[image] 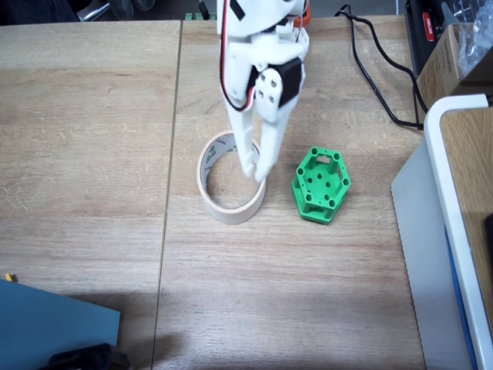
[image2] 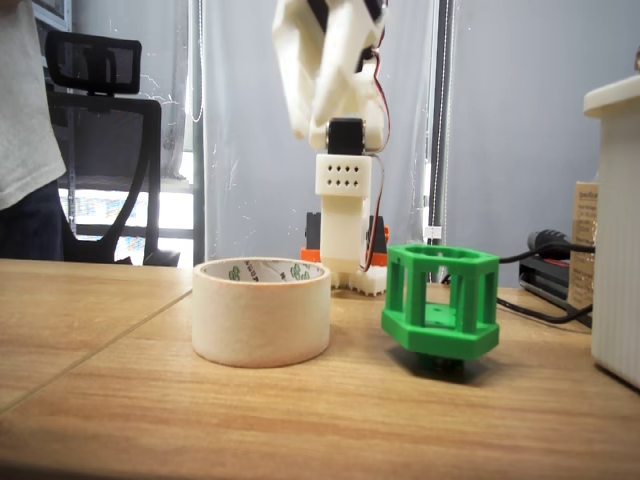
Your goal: Grasp a component and put it in the bin.
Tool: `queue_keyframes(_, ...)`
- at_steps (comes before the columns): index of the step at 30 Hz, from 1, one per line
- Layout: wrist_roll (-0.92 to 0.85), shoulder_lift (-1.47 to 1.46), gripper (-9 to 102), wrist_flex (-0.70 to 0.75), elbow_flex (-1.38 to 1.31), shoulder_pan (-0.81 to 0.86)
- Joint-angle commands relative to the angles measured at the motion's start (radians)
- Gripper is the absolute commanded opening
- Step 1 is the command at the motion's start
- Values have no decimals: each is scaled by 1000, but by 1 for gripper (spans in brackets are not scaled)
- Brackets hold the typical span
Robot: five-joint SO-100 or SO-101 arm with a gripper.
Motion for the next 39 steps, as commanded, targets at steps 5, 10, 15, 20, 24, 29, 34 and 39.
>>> queue_keyframes(5, 170, -15, 14, -14, -60, -95)
queue_keyframes(10, 308, -92, 16, 67, -74, -172)
queue_keyframes(15, 397, -141, 17, 236, -133, -245)
queue_keyframes(20, 451, -230, 17, 397, -305, -316)
queue_keyframes(24, 491, -342, 17, 477, -420, -330)
queue_keyframes(29, 506, -410, 17, 508, -460, -327)
queue_keyframes(34, 492, -413, 17, 503, -385, -327)
queue_keyframes(39, 491, -410, 17, 502, -295, -327)
